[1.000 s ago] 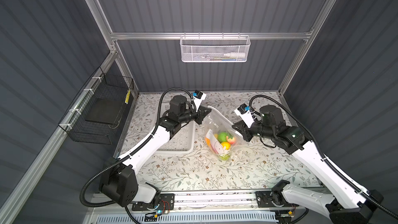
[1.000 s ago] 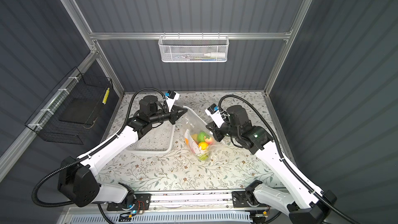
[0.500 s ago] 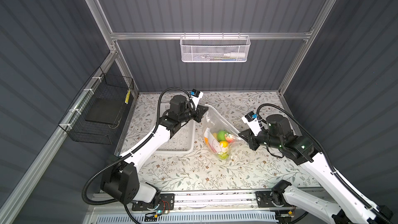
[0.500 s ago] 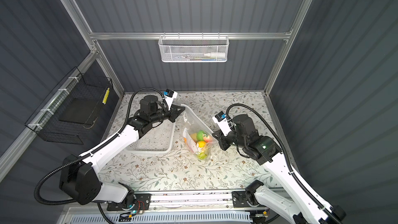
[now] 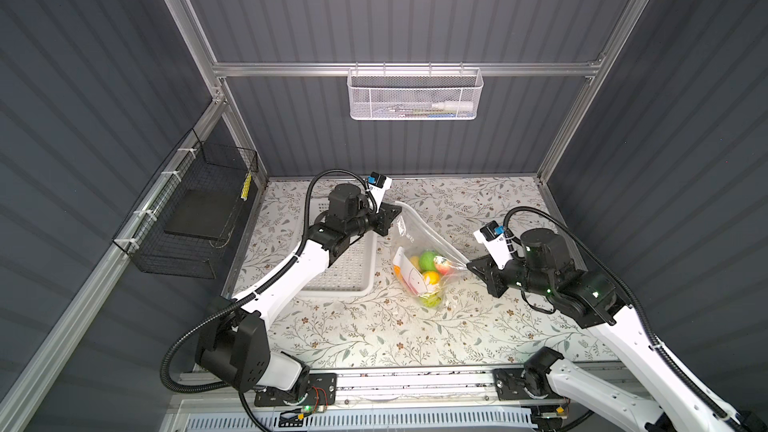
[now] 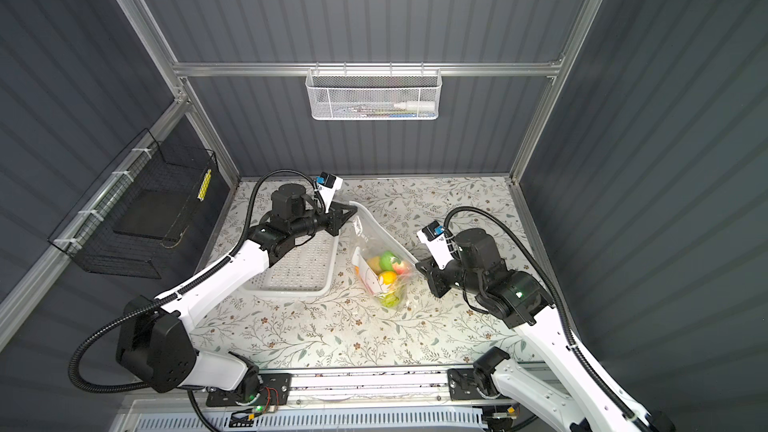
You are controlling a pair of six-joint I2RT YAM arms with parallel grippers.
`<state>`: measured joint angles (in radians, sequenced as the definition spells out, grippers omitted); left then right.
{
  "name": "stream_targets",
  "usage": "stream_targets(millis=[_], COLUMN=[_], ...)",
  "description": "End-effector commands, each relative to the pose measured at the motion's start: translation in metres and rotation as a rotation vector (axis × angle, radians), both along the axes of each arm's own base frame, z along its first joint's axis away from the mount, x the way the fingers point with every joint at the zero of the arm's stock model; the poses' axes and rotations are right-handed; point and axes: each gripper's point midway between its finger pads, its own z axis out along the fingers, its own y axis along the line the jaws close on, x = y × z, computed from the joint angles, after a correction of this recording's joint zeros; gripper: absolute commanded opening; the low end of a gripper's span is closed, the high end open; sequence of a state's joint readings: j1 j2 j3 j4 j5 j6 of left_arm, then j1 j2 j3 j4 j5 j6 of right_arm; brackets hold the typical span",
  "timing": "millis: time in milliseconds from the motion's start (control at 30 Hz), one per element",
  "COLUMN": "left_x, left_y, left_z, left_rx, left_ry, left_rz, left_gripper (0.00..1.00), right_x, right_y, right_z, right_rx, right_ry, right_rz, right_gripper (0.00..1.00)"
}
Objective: Place the food in the zip-top bag and seal the zipper
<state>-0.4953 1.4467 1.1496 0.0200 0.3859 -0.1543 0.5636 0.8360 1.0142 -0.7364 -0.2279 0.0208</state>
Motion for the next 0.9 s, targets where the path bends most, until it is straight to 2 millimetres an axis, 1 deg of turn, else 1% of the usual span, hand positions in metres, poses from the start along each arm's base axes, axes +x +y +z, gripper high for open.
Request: stream_targets(millis=[0, 367, 533, 600, 633, 700, 767, 800, 833, 867], left_x=[0.037, 0.038, 0.039, 0.037, 0.036, 0.034, 0.032, 0.032, 0.031, 0.031], left_y=[0.035, 0.041, 0.039, 0.036, 0.034, 0.030, 0.028, 0.028, 0.028, 0.028], left_z=[-0.001, -0.003, -0.004, -0.005, -0.005, -0.005, -0.006, -0.007, -0.007, -0.007], left_rx=[0.023, 0.042, 0.041, 0.035, 0.028, 0.016, 0.006, 0.003, 0.001, 0.000], left_ry=[-0.022, -0.016, -0.009, 0.000, 0.003, 0.011, 0.024, 0.027, 0.030, 0.031], left_rz=[0.195, 0.225, 0.218, 0.200, 0.184, 0.164, 0.155, 0.154, 0.153, 0.152], left_gripper=[0.00, 0.00, 0.00, 0.00, 0.00, 0.00, 0.00, 0.00, 0.00, 0.00], right_x=[-0.023, -0.027, -0.025, -0.021, -0.017, -0.006, 0.004, 0.007, 0.010, 0.013], right_y=[-0.017, -0.023, -0.020, -0.016, -0.013, -0.008, -0.002, -0.001, 0.000, 0.000], right_z=[-0.029, -0.028, -0.025, -0.021, -0.017, -0.006, 0.008, 0.013, 0.017, 0.020], right_rx=[-0.077, -0.090, -0.076, -0.059, -0.049, -0.016, 0.033, 0.051, 0.071, 0.087], right_ry=[0.123, 0.120, 0.117, 0.097, 0.077, 0.032, -0.021, -0.043, -0.068, -0.091], right_rz=[-0.015, -0.031, -0.022, -0.015, -0.017, -0.025, -0.035, -0.044, -0.051, -0.060], right_gripper=[0.02, 0.02, 0.02, 0.04, 0.08, 0.24, 0.49, 0.58, 0.84, 0.97])
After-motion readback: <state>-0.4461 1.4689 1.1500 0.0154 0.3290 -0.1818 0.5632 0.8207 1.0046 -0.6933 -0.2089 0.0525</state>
